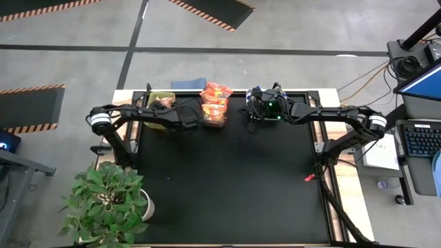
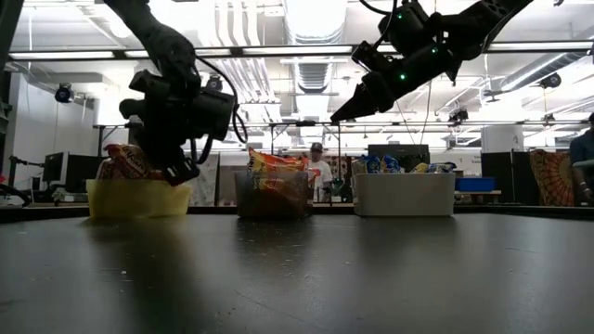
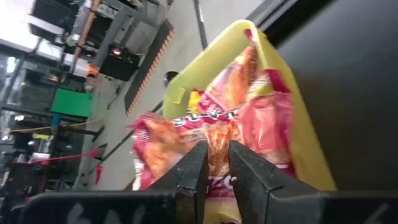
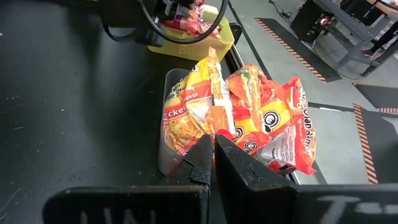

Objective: Sort Maruchan noodles
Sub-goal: Put the red noodle pack into the yellow bin

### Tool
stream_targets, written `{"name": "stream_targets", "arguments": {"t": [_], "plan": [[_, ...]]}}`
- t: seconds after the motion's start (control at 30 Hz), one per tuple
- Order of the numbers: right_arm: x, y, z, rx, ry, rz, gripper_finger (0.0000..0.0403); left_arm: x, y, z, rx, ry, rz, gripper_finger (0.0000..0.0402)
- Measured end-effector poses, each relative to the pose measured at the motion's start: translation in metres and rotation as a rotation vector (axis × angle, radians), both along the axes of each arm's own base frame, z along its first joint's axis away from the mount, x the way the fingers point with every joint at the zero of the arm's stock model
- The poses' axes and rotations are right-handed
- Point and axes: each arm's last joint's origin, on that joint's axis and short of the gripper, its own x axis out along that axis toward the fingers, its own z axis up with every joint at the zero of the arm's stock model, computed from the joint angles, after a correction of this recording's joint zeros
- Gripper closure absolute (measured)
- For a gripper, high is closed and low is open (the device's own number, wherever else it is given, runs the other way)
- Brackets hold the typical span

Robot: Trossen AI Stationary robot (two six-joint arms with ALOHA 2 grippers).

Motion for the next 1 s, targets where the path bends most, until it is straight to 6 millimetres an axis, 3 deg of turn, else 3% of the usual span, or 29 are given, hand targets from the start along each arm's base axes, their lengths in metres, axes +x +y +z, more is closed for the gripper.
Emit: {"name": "stream_targets", "arguments": {"t": [0.13, 0.3, 0.43, 0.53, 0.67, 0.77, 1.0], "plan": [[0.0, 0.0, 0.0, -0.003, -0.001, 0.001, 0.0394, 0.003, -0.002, 0.006, -0.051, 0.055, -0.039, 0.0353], [0.0, 0.0, 0.0, -0.003, -0.001, 0.001, 0.0394, 0.006, -0.001, 0.045, -0.084, 0.081, -0.027, 0.035], [0.0, 0.0, 0.0, -0.005, -0.001, 0.001, 0.0394, 0.006, 0.001, 0.078, -0.096, -0.052, -0.006, 0.0334], [0.0, 0.0, 0.0, -0.006, -0.001, 0.002, 0.0394, 0.009, 0.002, 0.091, -0.103, -0.196, -0.035, 0.0315], [0.0, 0.0, 0.0, -0.006, -0.001, 0.002, 0.0394, 0.016, 0.001, 0.092, -0.199, -0.358, -0.139, 0.0311], [0.0, 0.0, 0.0, -0.006, -0.001, 0.002, 0.0394, 0.014, 0.0, 0.086, -0.224, -0.362, -0.137, 0.0325], [0.0, 0.0, 0.0, -0.013, 0.001, 0.005, 0.0394, 0.0, 0.004, 0.063, -0.24, -0.331, -0.046, 0.0396]]}}
